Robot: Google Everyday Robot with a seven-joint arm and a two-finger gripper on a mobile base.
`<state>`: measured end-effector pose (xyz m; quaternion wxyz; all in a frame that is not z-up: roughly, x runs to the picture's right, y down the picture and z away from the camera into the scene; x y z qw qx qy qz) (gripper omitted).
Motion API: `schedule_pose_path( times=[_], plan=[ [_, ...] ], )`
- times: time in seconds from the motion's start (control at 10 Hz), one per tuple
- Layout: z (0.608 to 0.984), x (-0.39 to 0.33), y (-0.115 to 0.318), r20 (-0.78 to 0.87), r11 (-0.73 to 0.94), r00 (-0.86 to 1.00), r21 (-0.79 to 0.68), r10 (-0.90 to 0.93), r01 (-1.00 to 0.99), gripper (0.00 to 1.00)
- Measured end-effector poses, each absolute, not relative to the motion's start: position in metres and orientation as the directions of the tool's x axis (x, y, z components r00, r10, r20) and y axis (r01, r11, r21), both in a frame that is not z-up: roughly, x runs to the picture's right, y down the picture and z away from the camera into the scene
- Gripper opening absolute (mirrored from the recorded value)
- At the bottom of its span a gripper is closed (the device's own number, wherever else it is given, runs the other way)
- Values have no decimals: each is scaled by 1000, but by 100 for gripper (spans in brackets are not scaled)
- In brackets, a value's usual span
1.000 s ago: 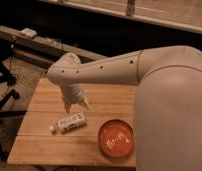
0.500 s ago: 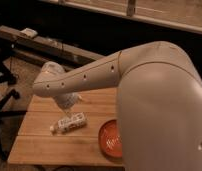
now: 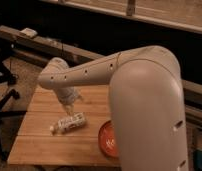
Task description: Place the bottle in the ceramic bowl
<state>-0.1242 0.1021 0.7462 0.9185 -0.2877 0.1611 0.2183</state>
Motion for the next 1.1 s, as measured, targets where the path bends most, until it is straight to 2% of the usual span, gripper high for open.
schedule_pose_path(
  times=[0.7,1.1],
  plan=[
    [773,-156,168,-417,775,896,-511,155,-372,65],
    [795,-157,179,-473,793,871,-478,131,-379,65]
  ],
)
